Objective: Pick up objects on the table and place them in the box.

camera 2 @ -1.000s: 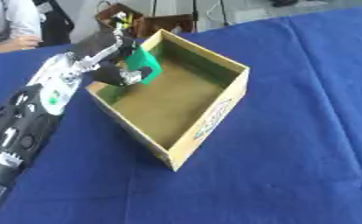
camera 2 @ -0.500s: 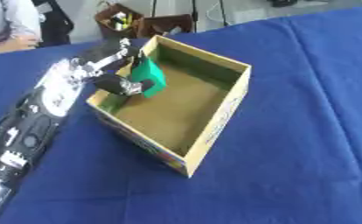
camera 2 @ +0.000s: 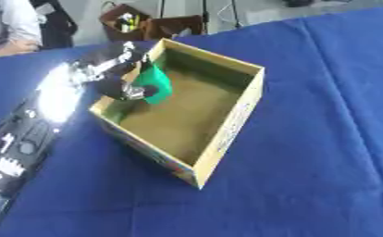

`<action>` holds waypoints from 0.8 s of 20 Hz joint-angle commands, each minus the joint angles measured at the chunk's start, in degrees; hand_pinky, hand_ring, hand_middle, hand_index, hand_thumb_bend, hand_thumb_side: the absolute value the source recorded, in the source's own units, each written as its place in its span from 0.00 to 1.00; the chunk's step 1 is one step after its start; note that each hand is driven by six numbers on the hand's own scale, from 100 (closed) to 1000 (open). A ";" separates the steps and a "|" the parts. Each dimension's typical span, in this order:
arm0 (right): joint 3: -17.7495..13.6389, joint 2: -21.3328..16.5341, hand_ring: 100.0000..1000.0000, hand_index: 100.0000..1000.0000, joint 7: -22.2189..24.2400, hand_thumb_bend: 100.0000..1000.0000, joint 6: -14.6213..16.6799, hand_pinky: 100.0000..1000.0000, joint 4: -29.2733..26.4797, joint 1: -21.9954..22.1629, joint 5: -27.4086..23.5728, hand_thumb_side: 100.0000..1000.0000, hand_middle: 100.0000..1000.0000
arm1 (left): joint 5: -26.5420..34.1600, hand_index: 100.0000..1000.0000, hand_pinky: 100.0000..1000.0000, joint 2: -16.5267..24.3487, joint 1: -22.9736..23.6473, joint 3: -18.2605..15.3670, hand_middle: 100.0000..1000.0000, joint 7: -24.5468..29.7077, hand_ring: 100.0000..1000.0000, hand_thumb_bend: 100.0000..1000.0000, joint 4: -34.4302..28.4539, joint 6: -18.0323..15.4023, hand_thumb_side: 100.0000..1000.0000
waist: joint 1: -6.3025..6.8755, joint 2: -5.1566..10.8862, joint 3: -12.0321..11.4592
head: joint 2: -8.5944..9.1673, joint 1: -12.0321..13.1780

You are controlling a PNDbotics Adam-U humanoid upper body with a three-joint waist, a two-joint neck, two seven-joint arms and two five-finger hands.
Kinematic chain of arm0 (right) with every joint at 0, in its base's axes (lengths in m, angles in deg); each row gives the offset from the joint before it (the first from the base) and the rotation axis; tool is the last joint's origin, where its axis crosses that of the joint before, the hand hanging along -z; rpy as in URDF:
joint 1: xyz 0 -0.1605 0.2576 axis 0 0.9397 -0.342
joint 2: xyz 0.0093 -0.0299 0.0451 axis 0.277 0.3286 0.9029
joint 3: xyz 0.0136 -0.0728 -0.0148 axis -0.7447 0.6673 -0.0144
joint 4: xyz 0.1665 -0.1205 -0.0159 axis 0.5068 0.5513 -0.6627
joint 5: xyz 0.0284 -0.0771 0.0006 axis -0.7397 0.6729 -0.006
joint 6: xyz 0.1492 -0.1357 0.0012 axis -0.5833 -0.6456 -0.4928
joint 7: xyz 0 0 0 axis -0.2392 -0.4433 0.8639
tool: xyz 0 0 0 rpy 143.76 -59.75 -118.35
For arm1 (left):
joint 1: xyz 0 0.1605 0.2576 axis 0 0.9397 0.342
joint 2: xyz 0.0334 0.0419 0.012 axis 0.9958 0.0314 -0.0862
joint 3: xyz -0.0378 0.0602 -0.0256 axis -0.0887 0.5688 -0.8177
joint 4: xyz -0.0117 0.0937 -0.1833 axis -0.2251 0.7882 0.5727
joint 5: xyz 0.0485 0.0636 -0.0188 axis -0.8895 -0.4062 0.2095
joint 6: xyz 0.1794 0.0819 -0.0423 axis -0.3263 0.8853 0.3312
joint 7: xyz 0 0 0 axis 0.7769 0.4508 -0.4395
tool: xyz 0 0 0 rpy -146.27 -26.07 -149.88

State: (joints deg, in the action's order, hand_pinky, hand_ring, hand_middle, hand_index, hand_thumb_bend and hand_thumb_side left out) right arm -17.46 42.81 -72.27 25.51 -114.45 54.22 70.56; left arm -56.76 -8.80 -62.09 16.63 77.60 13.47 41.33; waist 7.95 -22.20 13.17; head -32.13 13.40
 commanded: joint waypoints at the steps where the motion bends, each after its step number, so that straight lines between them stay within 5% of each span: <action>1: -0.13 -0.73 0.90 0.83 0.01 0.00 -0.33 0.98 -0.79 -0.44 -0.13 0.80 0.67 | -2.92 0.79 0.42 1.24 0.20 0.23 0.56 -0.12 0.50 0.73 -0.51 -0.09 0.73 | -0.49 1.22 -0.12 | 0.37 -0.18; 16: -0.19 -0.64 0.90 0.83 0.07 0.00 -0.84 0.98 -0.79 0.19 -0.53 0.79 0.67 | -2.99 0.78 0.41 1.76 0.28 -0.79 0.52 -4.99 0.49 0.67 -1.56 -1.68 0.79 | -0.89 1.73 -0.06 | 0.42 0.14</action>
State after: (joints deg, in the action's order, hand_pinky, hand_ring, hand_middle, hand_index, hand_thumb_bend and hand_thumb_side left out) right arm -17.47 42.81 -72.20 24.89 -114.45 54.77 70.42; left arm -60.46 -8.60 -61.22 16.56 73.03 12.78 39.70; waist 7.65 -21.89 13.17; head -32.13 13.48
